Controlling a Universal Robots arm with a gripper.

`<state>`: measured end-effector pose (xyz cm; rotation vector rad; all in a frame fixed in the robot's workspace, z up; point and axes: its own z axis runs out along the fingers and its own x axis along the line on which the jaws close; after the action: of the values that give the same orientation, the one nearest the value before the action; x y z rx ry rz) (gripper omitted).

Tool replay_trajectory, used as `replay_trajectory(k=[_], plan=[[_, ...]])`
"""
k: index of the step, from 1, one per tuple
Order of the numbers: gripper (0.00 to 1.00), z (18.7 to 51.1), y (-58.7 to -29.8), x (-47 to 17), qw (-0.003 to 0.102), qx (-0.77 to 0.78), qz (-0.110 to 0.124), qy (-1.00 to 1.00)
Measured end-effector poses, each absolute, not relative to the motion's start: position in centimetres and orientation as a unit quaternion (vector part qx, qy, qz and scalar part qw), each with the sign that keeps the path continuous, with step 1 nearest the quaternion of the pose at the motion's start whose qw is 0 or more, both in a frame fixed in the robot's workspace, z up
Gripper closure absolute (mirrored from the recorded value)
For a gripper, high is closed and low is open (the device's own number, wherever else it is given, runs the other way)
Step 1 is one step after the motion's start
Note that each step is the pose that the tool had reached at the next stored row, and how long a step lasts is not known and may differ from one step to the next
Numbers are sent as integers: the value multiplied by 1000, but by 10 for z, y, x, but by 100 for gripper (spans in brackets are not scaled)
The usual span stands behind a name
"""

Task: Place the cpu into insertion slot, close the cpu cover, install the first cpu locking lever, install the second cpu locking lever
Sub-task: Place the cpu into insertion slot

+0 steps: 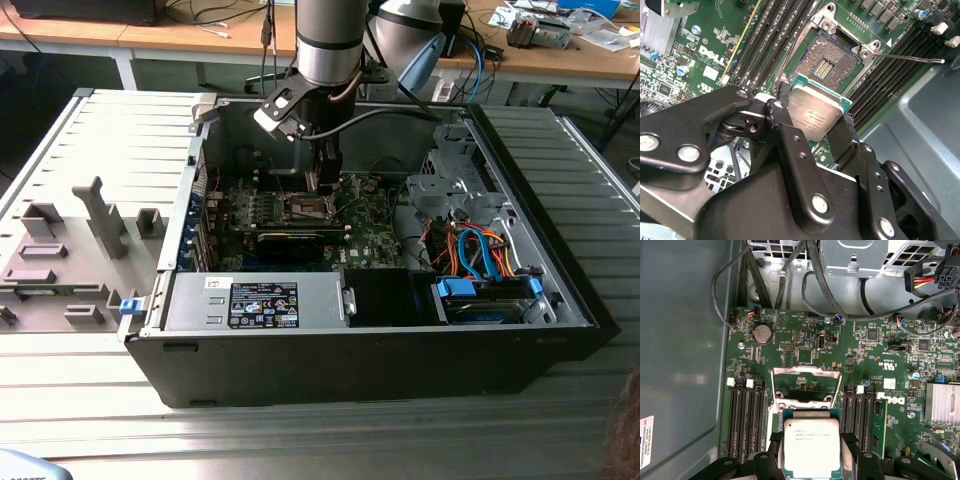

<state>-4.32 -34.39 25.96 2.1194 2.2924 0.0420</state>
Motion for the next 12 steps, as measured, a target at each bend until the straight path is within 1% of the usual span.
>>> replay_trajectory(k=[12], plan=[[45, 257, -344, -43, 10, 679, 13, 734]])
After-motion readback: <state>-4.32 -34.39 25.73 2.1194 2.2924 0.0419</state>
